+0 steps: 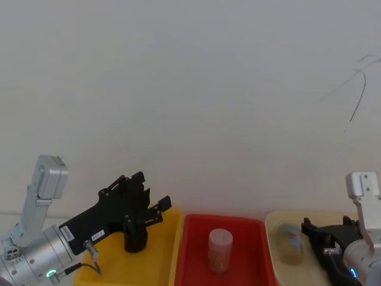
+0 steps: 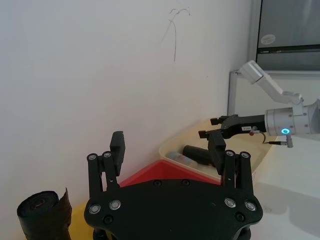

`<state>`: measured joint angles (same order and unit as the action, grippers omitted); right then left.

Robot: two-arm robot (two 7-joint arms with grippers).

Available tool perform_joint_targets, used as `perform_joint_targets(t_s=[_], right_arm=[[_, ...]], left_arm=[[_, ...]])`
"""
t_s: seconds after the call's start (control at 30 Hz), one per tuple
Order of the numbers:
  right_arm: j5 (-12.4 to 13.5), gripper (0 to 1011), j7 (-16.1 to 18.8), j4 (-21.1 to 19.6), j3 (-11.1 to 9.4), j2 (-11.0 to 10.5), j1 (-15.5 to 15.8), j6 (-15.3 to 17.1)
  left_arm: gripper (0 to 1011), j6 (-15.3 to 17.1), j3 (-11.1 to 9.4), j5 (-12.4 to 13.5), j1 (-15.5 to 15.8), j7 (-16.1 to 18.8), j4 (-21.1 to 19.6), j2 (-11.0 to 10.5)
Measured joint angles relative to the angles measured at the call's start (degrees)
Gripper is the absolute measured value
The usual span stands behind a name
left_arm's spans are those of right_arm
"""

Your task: Pick up the garbage bag with the one hand and transfer it to the other hand.

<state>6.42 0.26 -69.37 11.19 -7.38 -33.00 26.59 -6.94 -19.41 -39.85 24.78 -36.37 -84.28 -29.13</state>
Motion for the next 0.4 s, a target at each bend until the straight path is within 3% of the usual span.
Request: perform_joint_targets(t_s=[0.17, 0.4], right_arm=[[0.48, 1000, 0.06, -2.33, -0.60, 0.12, 1.25, 0.44], [1.98, 1000, 1.70, -9.51, -0.96, 0.61, 5.39, 2.06]], left_arm=[[1001, 0.00, 0.00, 0.00, 0.00, 0.00, 0.00, 0.00], [1002, 0.00, 0.00, 0.00, 0.00, 0.00, 0.00, 0.00]])
